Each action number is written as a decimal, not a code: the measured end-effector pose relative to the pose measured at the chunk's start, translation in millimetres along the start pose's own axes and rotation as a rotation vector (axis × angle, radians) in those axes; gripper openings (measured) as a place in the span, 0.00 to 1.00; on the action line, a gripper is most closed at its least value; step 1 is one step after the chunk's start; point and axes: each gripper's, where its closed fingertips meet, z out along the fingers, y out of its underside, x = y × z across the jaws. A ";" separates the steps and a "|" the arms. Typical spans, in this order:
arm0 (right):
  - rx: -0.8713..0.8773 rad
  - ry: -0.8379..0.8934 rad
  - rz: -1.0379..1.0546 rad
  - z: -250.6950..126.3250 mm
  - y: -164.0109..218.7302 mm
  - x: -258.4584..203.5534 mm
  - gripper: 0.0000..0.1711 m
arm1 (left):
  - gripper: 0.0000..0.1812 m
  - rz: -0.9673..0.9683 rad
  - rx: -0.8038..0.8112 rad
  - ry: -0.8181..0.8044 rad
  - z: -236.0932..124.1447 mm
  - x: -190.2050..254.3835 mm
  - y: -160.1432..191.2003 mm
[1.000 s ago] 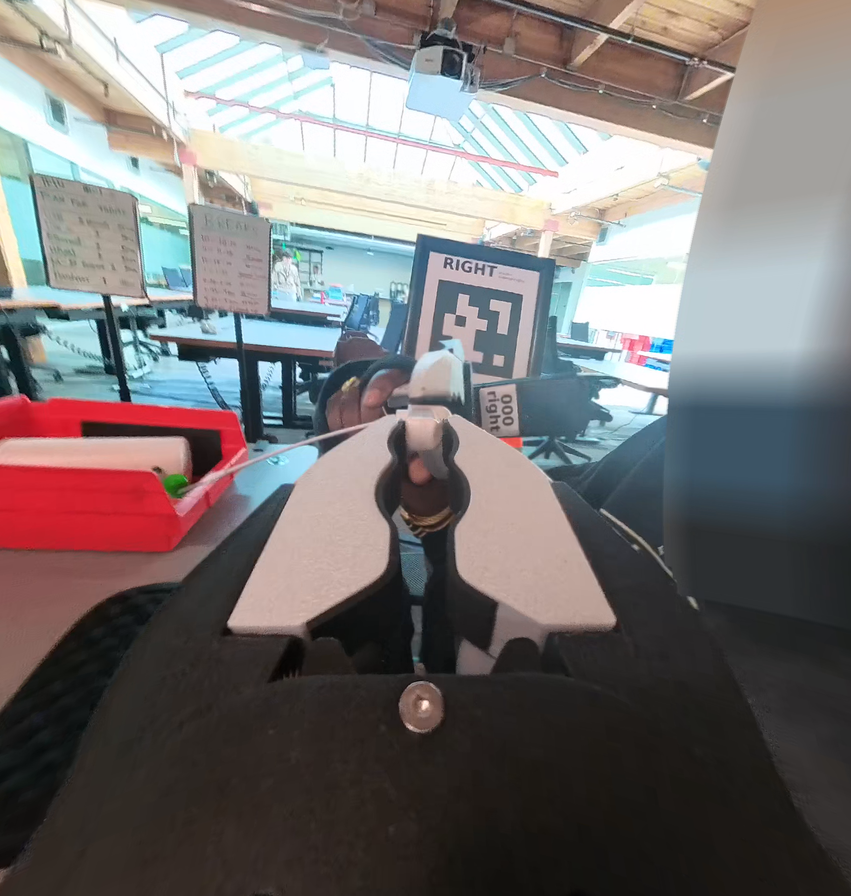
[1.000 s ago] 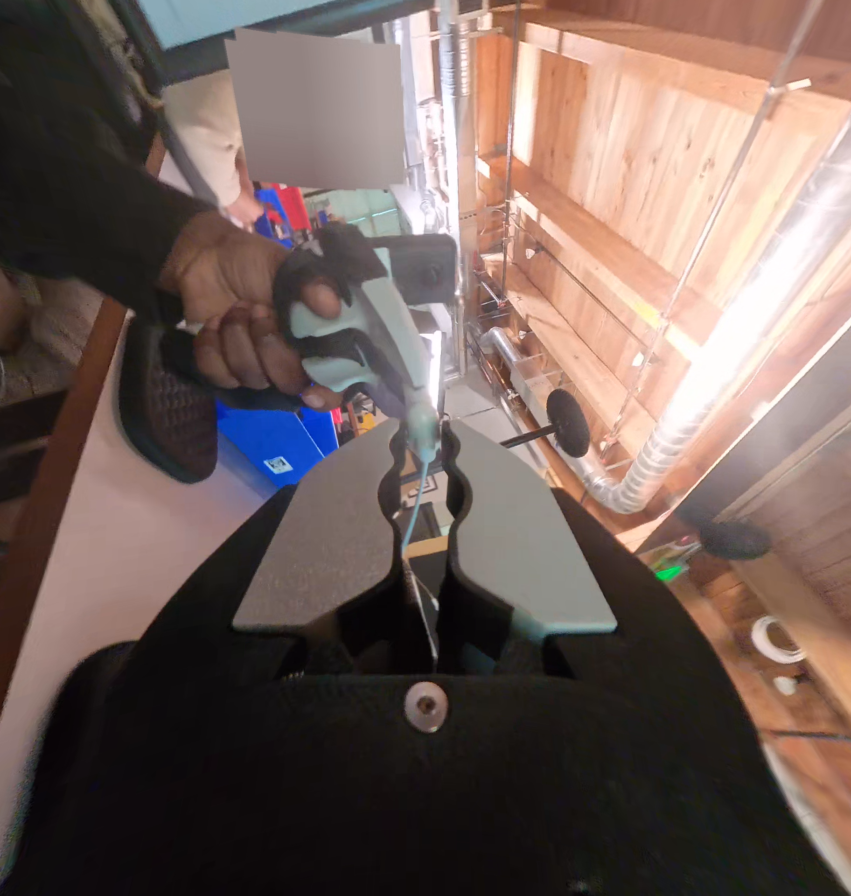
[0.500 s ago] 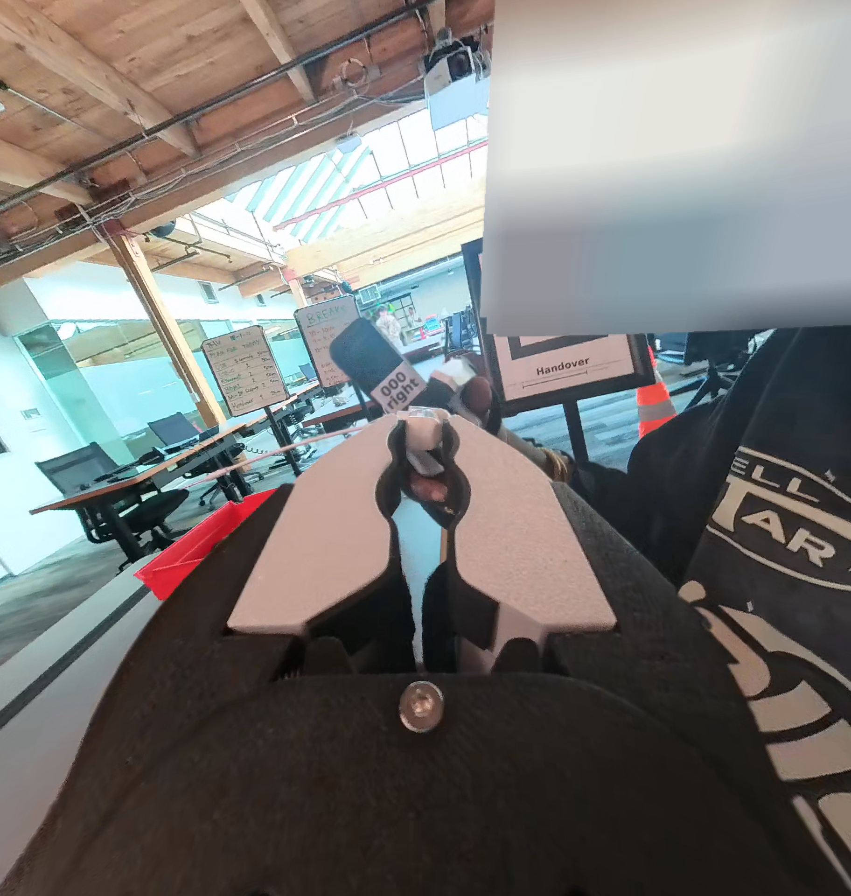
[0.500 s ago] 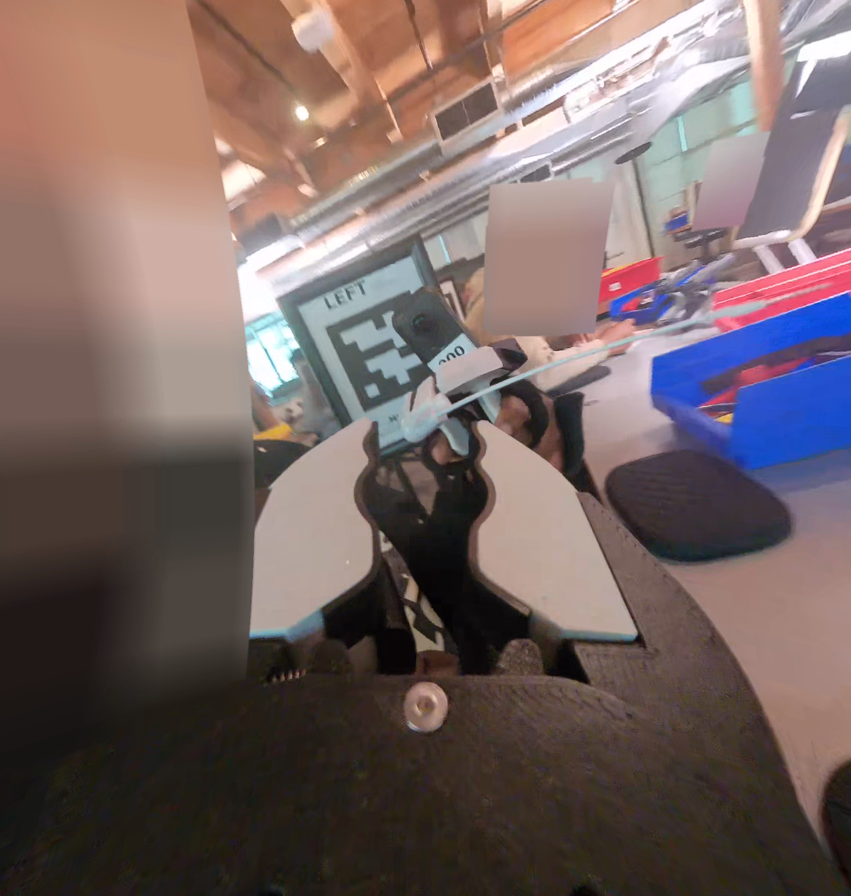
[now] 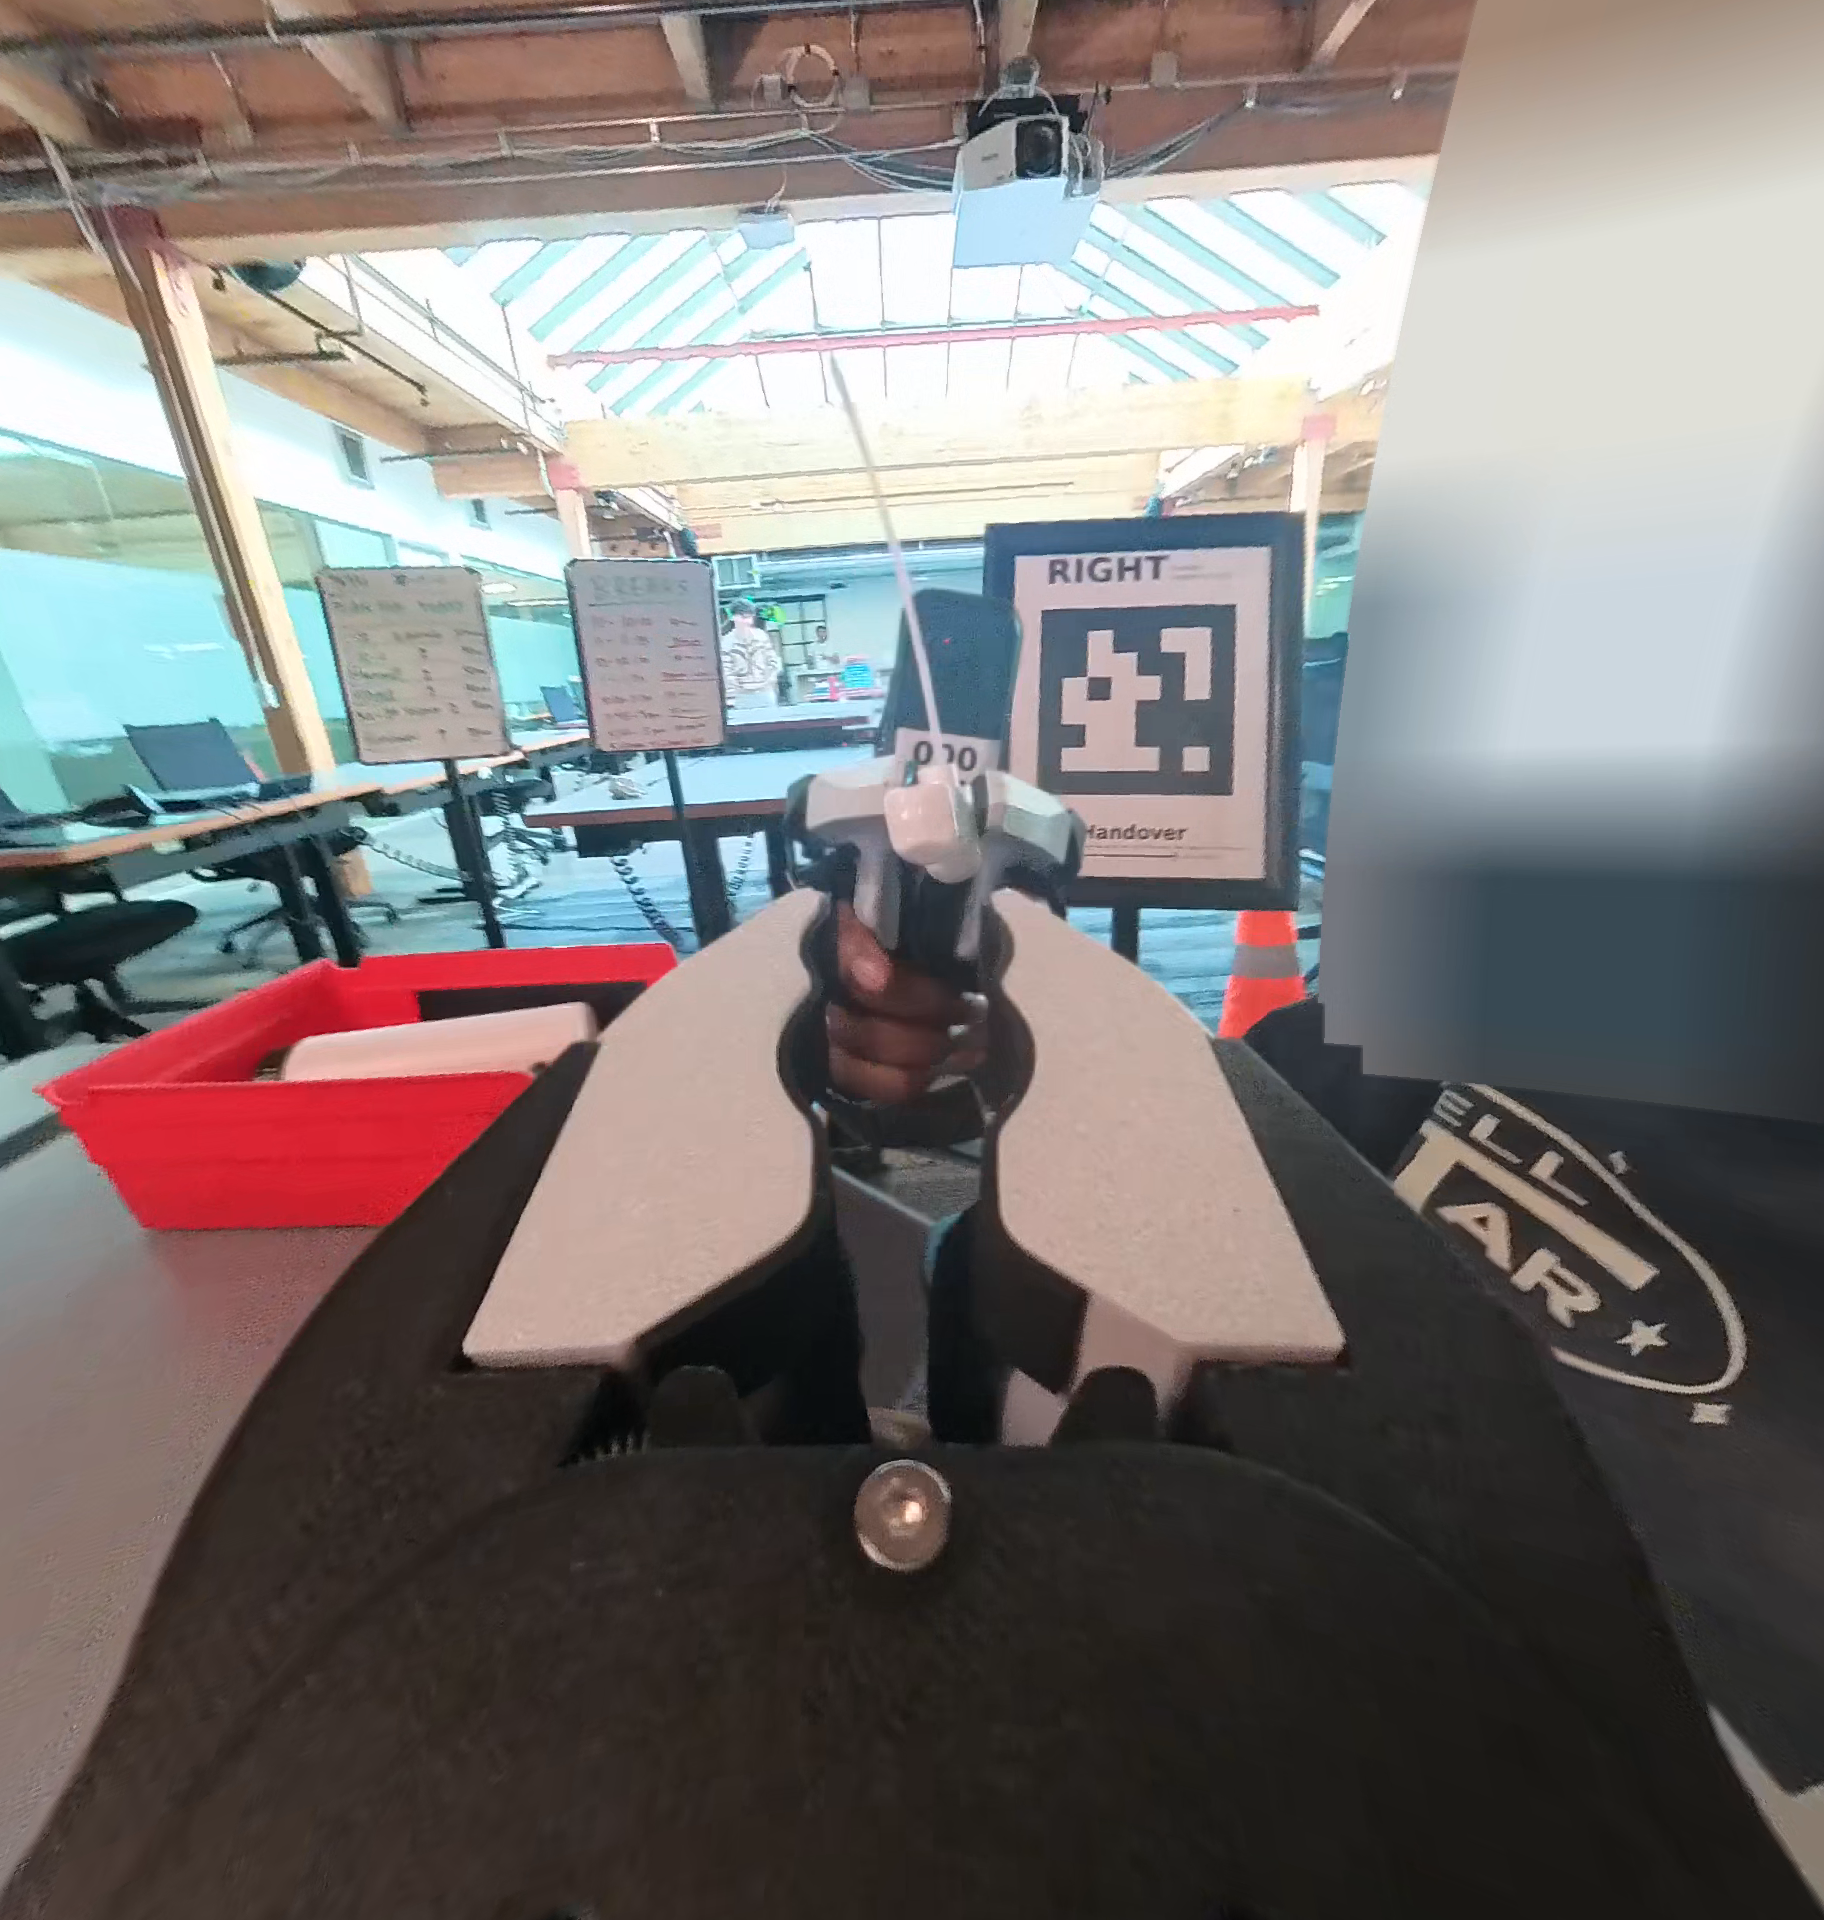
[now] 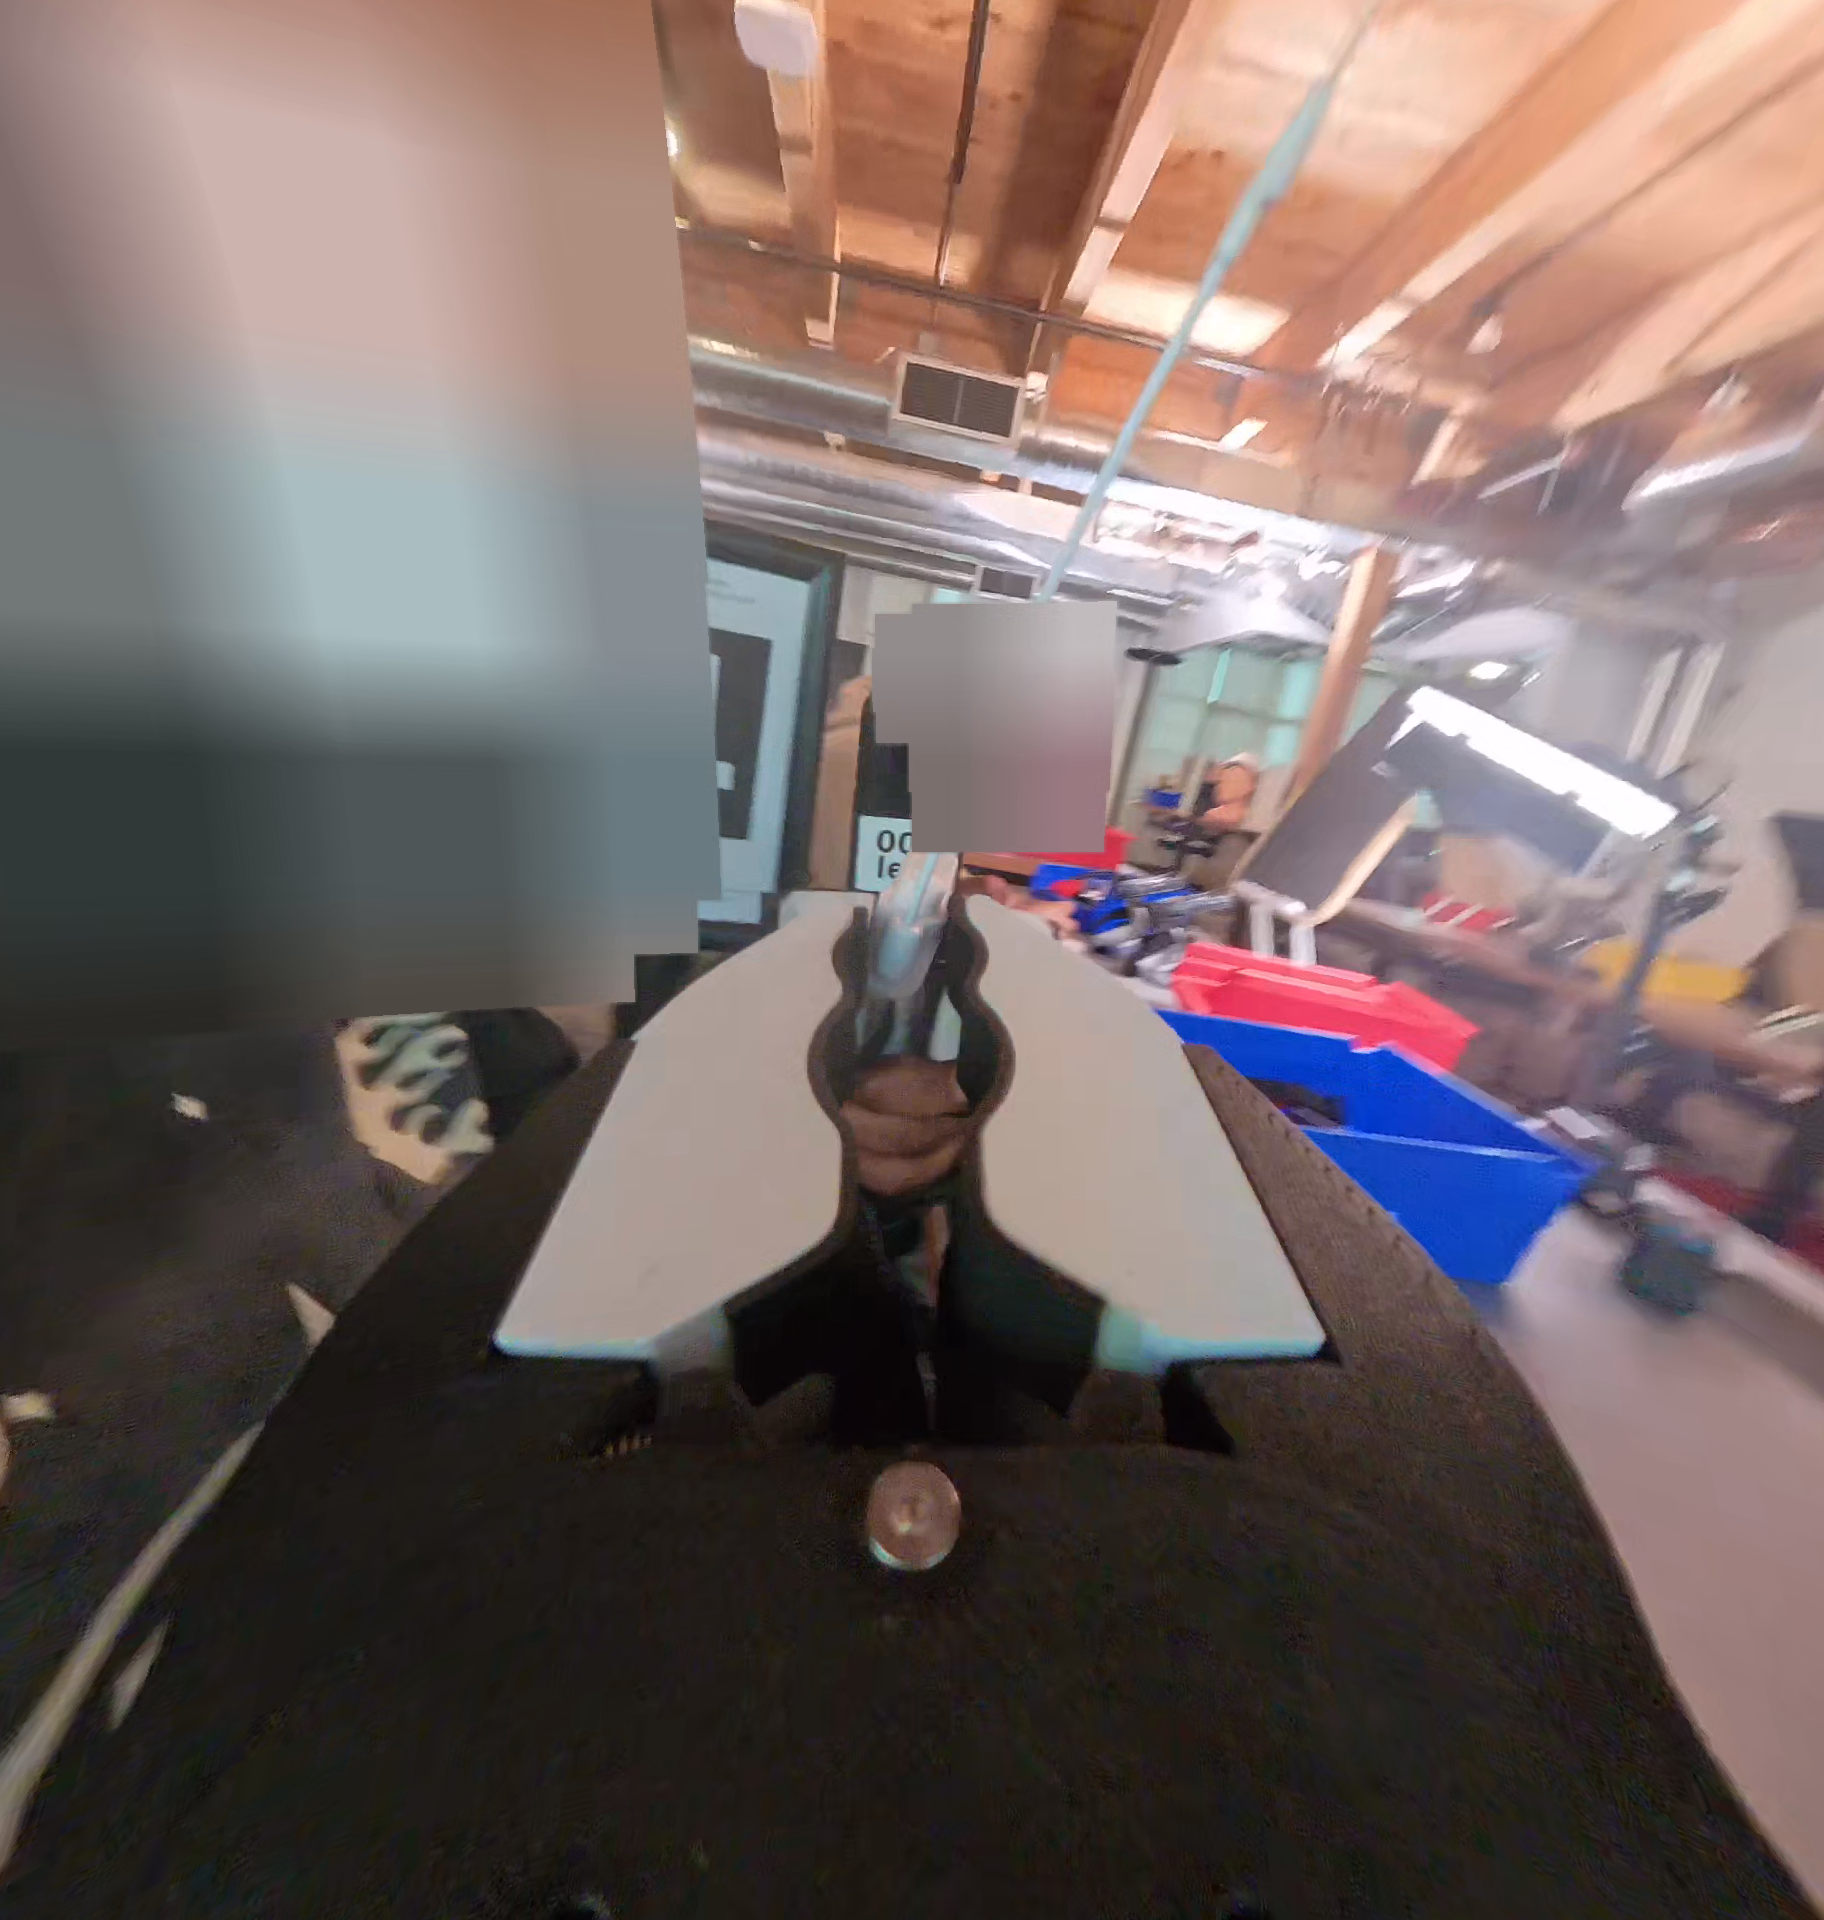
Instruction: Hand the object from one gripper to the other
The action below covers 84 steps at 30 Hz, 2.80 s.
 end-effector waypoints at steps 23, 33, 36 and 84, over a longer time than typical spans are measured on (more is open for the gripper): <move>-0.089 -0.095 0.276 5.4 17.8 -7.2 0.16 | 0.06 0.223 0.042 0.030 -2.0 12.0 -6.6; -0.191 0.087 -0.545 1.7 20.0 -2.5 0.08 | 0.15 -0.157 0.000 0.066 1.2 5.4 -0.9; -0.245 0.129 -0.773 0.3 22.2 -3.0 0.08 | 0.13 -0.248 -0.030 0.090 3.8 5.0 5.6; -0.422 0.290 -0.877 0.5 28.6 13.0 0.14 | 0.07 -0.057 0.018 0.018 0.7 -1.3 0.4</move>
